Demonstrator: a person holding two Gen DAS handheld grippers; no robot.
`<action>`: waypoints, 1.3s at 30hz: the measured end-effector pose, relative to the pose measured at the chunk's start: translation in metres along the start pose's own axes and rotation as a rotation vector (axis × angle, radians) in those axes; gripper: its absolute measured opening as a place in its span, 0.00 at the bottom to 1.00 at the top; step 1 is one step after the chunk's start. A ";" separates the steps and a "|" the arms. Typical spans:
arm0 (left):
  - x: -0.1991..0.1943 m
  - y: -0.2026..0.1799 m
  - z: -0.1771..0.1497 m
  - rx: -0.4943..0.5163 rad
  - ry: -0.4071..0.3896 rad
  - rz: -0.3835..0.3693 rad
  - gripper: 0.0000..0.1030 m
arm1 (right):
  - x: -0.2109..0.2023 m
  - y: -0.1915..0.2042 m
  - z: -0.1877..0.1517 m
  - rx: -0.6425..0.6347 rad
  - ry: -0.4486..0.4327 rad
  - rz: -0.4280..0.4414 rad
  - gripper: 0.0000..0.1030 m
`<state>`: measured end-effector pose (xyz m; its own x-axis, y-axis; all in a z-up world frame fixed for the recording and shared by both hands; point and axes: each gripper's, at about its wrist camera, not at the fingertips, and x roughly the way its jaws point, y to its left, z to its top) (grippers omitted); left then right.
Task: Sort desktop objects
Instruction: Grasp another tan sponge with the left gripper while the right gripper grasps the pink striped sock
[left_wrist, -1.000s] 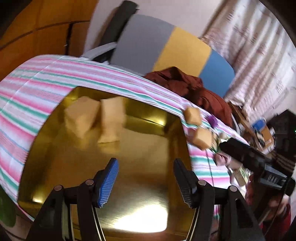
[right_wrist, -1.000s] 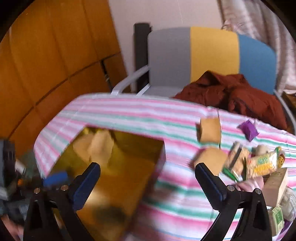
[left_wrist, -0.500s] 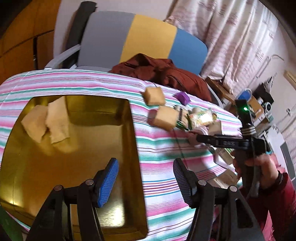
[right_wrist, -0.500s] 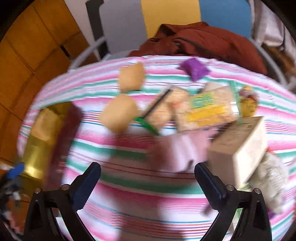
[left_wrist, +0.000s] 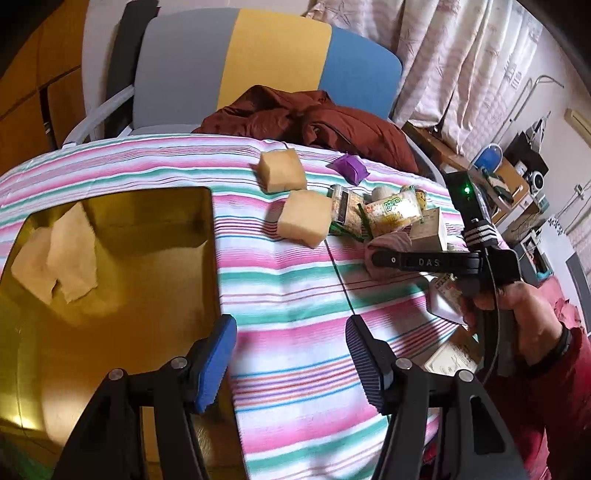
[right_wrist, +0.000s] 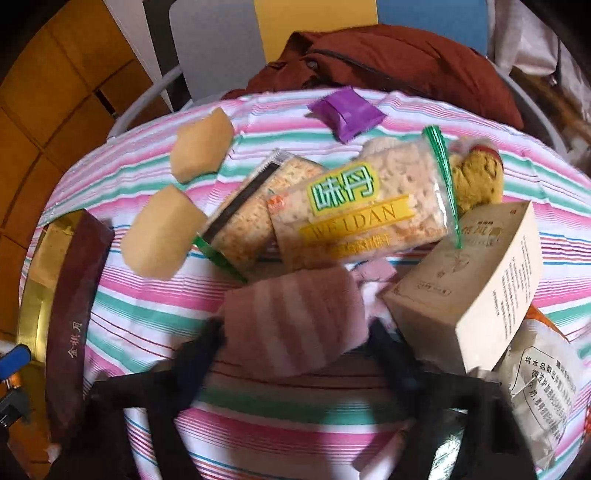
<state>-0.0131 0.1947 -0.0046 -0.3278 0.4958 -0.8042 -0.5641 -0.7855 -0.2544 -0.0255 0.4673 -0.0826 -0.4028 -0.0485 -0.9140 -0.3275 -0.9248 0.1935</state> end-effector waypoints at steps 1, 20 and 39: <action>0.005 -0.004 0.004 0.008 0.005 0.002 0.60 | -0.001 -0.001 -0.001 0.009 0.004 0.004 0.63; 0.115 -0.048 0.097 0.176 0.107 0.041 0.75 | -0.001 -0.010 -0.007 0.095 0.063 0.077 0.59; 0.158 -0.018 0.087 0.022 0.166 0.036 0.54 | 0.002 -0.012 -0.001 0.136 0.080 0.154 0.59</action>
<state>-0.1207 0.3190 -0.0806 -0.2192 0.3976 -0.8910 -0.5710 -0.7927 -0.2133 -0.0213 0.4775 -0.0875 -0.3900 -0.2201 -0.8941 -0.3814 -0.8452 0.3745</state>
